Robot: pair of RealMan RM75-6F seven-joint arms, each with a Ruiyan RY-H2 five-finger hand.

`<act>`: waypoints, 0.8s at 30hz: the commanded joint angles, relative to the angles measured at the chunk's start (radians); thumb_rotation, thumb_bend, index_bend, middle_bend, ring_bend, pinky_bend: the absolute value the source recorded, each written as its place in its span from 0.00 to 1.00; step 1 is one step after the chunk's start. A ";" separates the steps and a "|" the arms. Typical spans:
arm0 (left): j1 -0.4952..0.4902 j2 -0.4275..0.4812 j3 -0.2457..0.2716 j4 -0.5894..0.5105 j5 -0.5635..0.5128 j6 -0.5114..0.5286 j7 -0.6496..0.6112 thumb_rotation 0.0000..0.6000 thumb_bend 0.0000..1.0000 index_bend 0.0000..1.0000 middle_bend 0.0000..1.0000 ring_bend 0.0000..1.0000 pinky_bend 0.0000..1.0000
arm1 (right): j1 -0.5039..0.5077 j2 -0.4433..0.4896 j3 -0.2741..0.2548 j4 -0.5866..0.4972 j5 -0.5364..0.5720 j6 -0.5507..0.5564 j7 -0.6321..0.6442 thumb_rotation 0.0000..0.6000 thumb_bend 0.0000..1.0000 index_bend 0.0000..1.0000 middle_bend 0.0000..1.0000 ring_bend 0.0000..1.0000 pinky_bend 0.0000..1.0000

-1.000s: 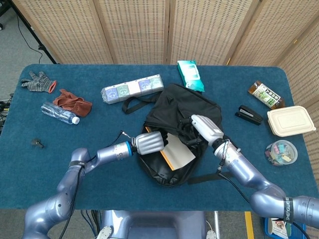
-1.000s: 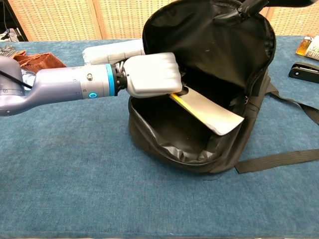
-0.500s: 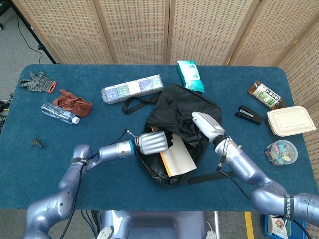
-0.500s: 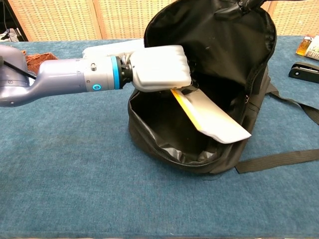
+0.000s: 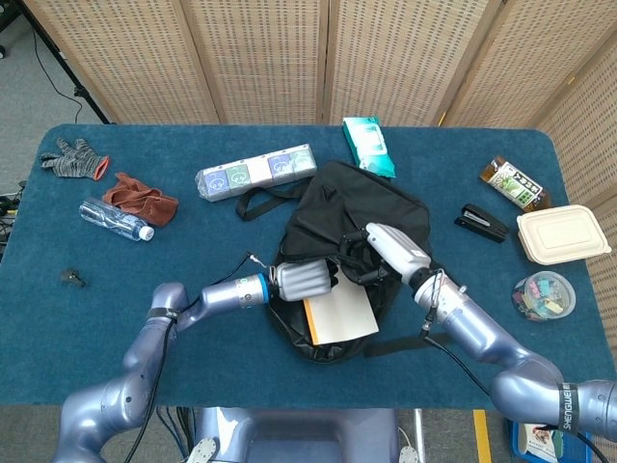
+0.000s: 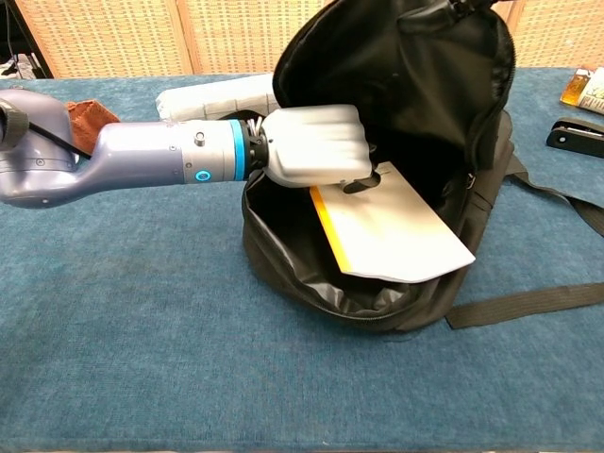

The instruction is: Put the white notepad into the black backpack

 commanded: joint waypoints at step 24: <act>0.018 0.024 -0.036 -0.012 -0.053 -0.049 -0.001 1.00 0.27 0.12 0.12 0.18 0.45 | -0.001 0.017 0.009 0.008 -0.059 -0.049 0.082 1.00 0.75 0.63 0.69 0.57 0.72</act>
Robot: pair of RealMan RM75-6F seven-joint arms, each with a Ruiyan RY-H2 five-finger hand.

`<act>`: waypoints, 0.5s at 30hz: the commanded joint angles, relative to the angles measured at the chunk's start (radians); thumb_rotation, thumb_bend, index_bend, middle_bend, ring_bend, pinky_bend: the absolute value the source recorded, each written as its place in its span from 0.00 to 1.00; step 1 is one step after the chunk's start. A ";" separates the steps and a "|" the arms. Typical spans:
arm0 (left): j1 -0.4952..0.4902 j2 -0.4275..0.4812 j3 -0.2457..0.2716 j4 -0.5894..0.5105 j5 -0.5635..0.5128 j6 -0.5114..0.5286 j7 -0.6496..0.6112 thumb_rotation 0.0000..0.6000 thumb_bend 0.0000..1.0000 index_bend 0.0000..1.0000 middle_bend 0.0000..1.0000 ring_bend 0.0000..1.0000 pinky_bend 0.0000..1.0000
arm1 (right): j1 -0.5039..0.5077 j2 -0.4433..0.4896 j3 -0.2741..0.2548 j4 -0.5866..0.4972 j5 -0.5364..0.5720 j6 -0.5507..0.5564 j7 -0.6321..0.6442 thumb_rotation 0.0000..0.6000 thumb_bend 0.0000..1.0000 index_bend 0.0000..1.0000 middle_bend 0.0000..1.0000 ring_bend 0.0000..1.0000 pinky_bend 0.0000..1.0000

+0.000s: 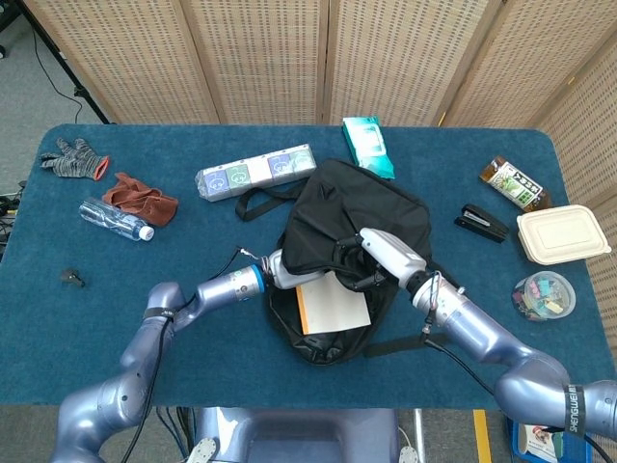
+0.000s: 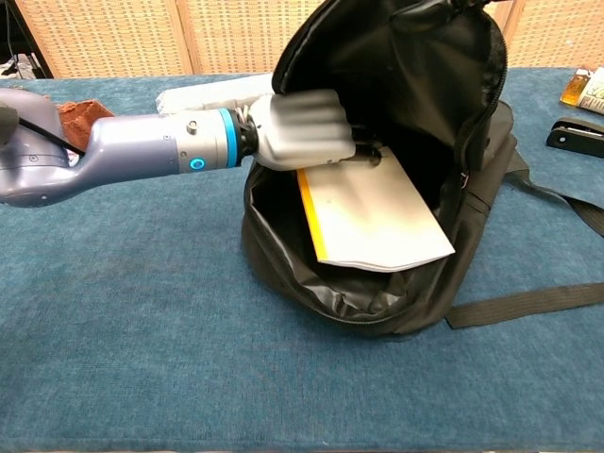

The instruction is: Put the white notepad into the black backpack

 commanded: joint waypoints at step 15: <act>0.112 0.115 -0.014 -0.020 -0.020 0.228 -0.158 1.00 0.09 0.00 0.00 0.06 0.45 | 0.015 -0.010 -0.042 0.055 0.068 0.055 -0.060 1.00 0.75 0.63 0.69 0.57 0.72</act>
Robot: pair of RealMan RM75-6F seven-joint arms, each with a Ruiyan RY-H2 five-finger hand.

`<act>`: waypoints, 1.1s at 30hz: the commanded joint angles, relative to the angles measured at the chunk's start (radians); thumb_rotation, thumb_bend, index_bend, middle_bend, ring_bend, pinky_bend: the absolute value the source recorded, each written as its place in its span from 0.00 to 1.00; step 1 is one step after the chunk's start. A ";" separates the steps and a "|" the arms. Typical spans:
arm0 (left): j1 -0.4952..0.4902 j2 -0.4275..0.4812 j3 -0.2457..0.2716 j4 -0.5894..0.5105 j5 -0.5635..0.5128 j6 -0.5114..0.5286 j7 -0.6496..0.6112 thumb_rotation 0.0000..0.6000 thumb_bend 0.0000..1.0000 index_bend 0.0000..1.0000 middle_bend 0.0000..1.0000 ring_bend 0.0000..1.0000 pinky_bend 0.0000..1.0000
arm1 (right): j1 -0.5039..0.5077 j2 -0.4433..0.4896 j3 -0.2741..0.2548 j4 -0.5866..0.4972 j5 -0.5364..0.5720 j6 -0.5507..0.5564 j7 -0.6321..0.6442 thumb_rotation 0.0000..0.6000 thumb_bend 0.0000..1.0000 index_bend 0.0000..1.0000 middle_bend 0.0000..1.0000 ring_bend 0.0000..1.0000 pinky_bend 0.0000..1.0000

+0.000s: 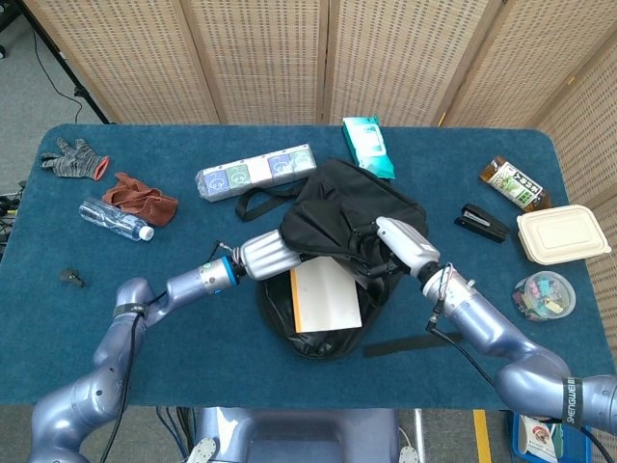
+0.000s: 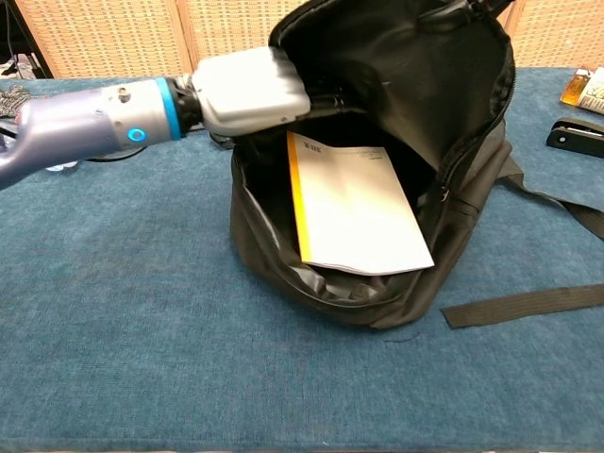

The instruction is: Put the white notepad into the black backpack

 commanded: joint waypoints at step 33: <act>0.245 0.242 -0.223 -0.079 -0.221 0.360 -0.433 1.00 0.00 0.00 0.00 0.00 0.38 | -0.016 -0.125 -0.097 -0.063 0.006 -0.017 -0.036 1.00 0.25 0.33 0.33 0.27 0.40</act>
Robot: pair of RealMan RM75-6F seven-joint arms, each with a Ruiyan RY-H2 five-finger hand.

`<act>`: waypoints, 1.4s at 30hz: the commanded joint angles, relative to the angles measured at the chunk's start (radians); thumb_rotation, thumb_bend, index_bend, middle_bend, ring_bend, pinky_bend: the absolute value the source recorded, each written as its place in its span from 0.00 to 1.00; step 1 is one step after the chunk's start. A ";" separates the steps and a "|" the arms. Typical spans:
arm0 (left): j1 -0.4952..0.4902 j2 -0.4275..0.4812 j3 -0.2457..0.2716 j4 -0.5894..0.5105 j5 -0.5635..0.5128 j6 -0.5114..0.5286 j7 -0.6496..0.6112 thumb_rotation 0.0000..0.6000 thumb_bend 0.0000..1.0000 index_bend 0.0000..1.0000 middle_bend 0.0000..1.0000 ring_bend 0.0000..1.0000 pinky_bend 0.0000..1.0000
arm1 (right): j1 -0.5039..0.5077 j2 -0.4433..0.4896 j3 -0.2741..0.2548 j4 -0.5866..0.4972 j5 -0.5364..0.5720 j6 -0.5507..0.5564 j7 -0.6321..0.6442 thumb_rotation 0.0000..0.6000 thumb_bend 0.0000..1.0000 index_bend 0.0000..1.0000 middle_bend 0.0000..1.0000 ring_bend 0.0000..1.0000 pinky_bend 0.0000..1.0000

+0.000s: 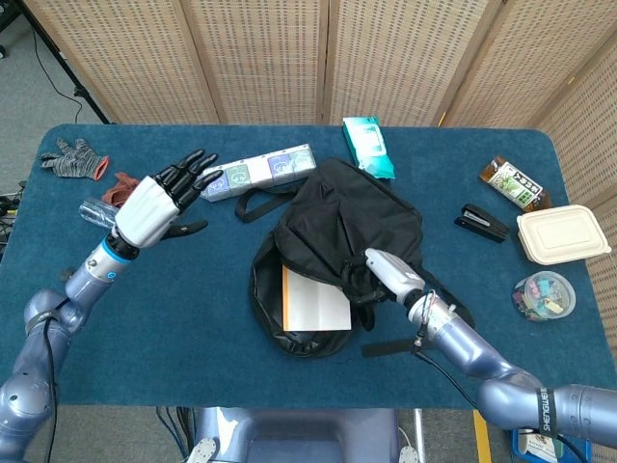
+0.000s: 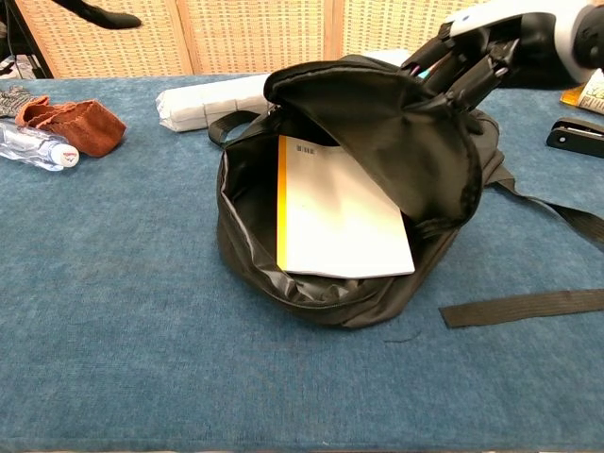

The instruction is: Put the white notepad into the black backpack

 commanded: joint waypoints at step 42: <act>0.505 0.506 -0.036 -1.054 -0.243 -0.213 0.395 1.00 0.00 0.00 0.00 0.00 0.14 | -0.454 0.002 -0.204 0.617 -0.696 0.415 0.108 1.00 0.00 0.00 0.00 0.00 0.00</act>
